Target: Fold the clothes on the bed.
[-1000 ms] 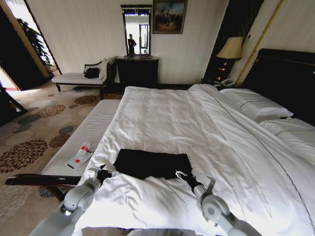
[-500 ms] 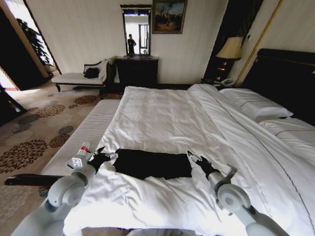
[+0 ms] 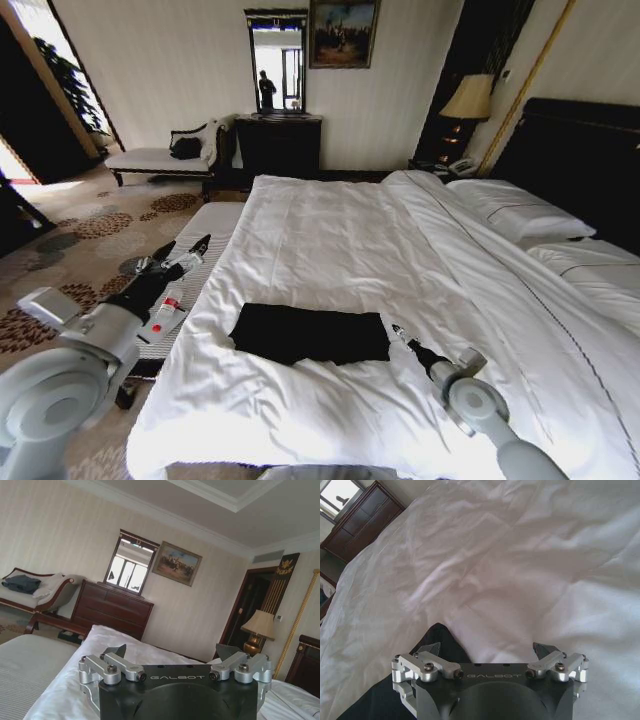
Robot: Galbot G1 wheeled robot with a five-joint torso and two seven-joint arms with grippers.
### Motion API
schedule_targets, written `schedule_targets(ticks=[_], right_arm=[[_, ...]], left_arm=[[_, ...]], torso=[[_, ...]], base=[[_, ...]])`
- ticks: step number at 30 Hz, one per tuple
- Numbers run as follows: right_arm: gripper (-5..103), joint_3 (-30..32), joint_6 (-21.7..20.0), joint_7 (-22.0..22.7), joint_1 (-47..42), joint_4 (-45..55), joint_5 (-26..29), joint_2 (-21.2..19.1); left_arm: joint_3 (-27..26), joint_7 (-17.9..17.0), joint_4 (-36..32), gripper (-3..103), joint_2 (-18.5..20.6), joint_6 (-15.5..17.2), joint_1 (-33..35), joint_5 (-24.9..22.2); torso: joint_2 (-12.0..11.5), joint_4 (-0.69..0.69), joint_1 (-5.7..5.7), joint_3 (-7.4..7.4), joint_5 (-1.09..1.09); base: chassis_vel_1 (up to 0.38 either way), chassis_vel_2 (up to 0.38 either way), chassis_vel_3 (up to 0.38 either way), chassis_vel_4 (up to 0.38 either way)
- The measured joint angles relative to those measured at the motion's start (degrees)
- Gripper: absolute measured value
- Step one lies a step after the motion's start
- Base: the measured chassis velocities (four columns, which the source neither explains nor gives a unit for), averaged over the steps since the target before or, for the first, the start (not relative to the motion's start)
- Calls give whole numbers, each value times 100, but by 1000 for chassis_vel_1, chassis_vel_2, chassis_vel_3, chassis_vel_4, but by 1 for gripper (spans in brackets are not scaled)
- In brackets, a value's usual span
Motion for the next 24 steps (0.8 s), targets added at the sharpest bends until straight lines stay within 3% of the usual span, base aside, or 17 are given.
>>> schedule_targets(ticks=[24], right_arm=[[102, -831, 46, -202, 87, -42, -496, 304]], left_arm=[[-357, -43, 41, 100, 3, 95, 215, 109]], torso=[[0, 0, 0, 0, -2]], base=[[0, 0, 0, 0]])
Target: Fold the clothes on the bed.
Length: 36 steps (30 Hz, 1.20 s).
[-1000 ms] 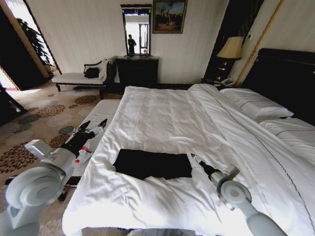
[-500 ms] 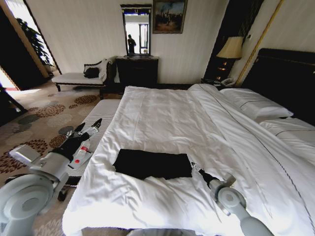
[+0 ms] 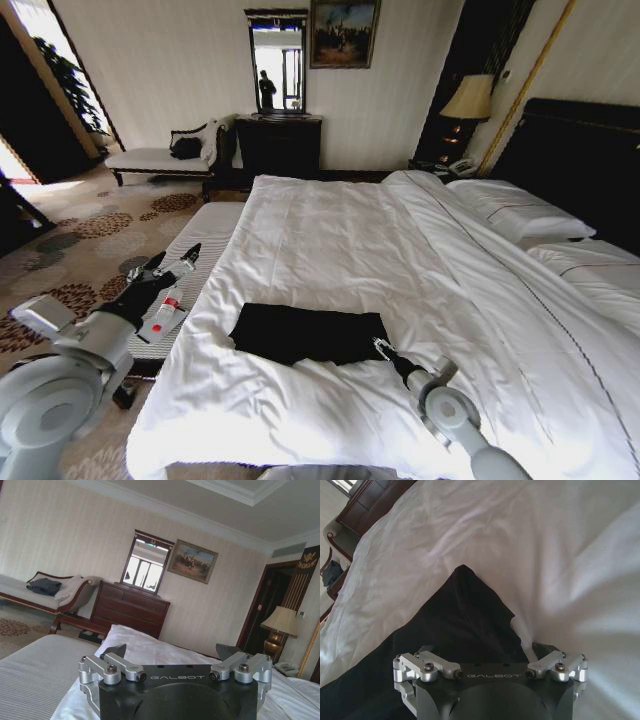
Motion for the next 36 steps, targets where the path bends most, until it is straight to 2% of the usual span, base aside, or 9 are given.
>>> schedule_targets(ticks=[6, 9, 12, 15, 17, 18, 21, 25, 36], right_arm=[[82, 4, 60, -77, 7, 25, -6, 4], [66, 28, 84, -115, -18, 118, 10, -5], [61, 29, 95, -128, -29, 131, 10, 1], [44, 31, 127, -145, -31, 145, 3, 28], [44, 37, 136, -151, -31, 154, 1, 30], [34, 49, 156, -162, -31, 170, -3, 32], [29, 74, 187, -179, -32, 177, -21, 31], [7, 184, 232, -187, -46, 177, -46, 13], [3, 437, 270, -188, -259, 428, -51, -38]], left_arm=[[-14, -3, 3, 100, -9, -1, 11, 44], [-19, 2, 4, 100, -16, -15, 30, 132], [-46, 5, 5, 100, -15, -23, 39, 169], [-116, 9, 7, 100, 1, -28, 76, 182], [-127, 10, 7, 100, 4, -29, 81, 183], [-141, 11, 7, 100, 6, -29, 88, 183], [-147, 12, 7, 100, 4, -30, 93, 186], [-137, 13, 7, 100, -11, -33, 105, 212], [-30, 25, 8, 100, -68, -34, 97, 321]], torso=[[0, 0, 0, 0, 2], [0, 0, 0, 0, 1], [0, 0, 0, 0, 1], [0, 0, 0, 0, 1], [0, 0, 0, 0, 1], [0, 0, 0, 0, 1], [0, 0, 0, 0, 1], [0, 1, 0, 0, 1], [0, 1, 0, 0, 2]], base=[[0, 0, 0, 0], [0, 0, 0, 0], [0, 0, 0, 0], [0, 0, 0, 0], [0, 0, 0, 0], [0, 0, 0, 0], [0, 0, 0, 0], [0, 0, 0, 0], [0, 0, 0, 0]])
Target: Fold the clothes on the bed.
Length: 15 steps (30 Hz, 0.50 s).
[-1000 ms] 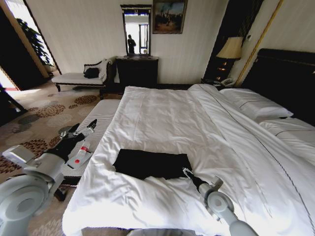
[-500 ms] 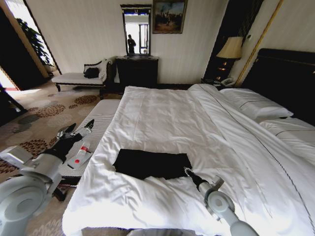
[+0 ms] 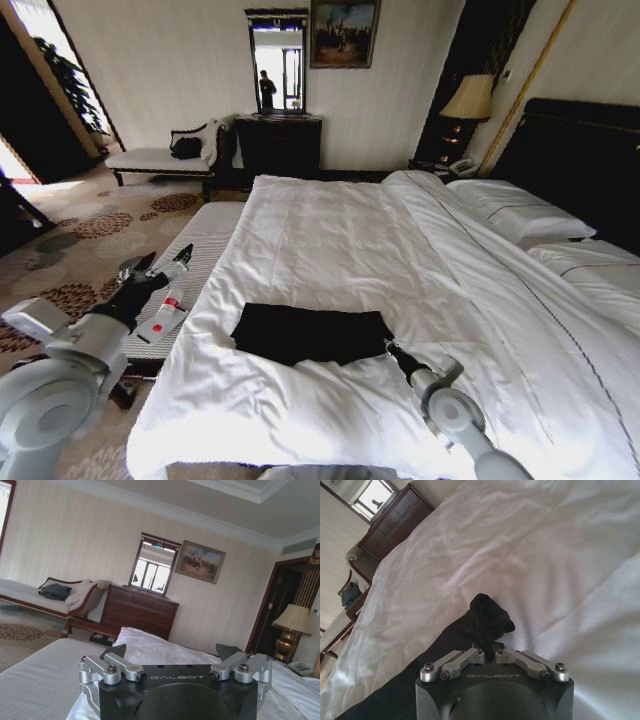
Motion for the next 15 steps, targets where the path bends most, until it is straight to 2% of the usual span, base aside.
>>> schedule_targets(ticks=[9, 15], right_arm=[[3, 628, 25, 29, -351, 191, 96, -386], [3, 1371, 28, 21, -601, 220, 326, -799]], left_arm=[[126, 5, 0, 100, -65, -1, -26, 24], [189, 5, 0, 100, -70, 0, -101, 29]], torso=[[0, -1, 0, 0, -1], [0, -2, 0, 0, 0]], base=[[0, 0, 0, 0], [0, 0, 0, 0]])
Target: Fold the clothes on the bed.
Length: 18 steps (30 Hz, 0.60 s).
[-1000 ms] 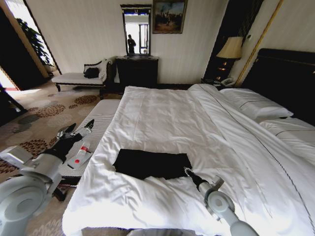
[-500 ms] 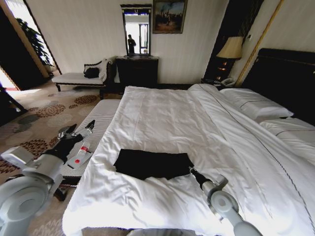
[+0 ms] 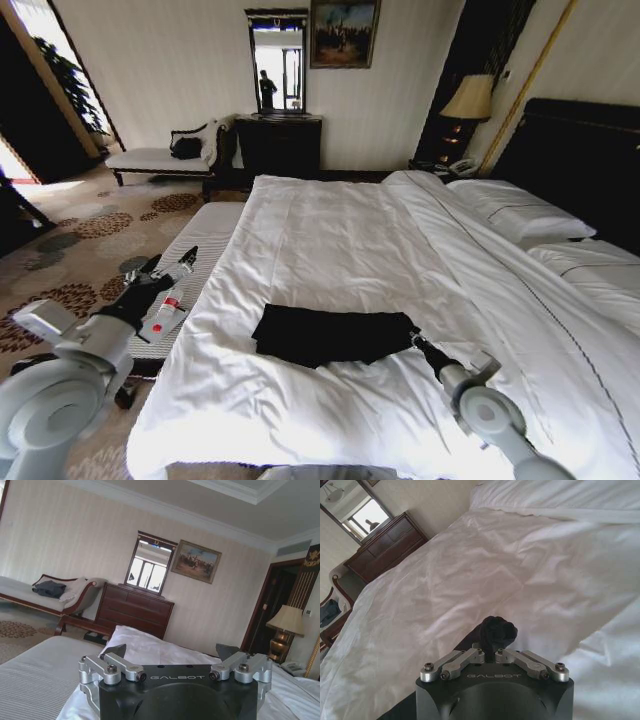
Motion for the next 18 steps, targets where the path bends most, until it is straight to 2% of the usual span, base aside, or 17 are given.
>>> schedule_targets(ticks=[3, 8, 13, 18], right_arm=[[3, 301, 0, -13, -77, -86, 96, -170], [3, 183, 5, -11, -105, 128, -22, -116], [3, -786, 158, -259, 280, 483, -960, -47], [3, -1149, 262, -629, 505, 569, -1443, -89]], left_arm=[[31, 0, 0, 100, 4, 0, -45, -6], [85, 0, 0, 100, -9, 0, -104, -13], [45, -5, 0, 100, 18, -15, -159, -61], [74, -9, 0, 100, 49, -17, -187, -70]], torso=[[0, 1, 0, 0, -1], [0, 0, 0, 0, -1], [0, 3, 0, 0, 0], [0, 2, 1, 0, -1]], base=[[0, 0, 0, 0], [0, 0, 0, 0], [0, 0, 0, 0], [0, 0, 0, 0]])
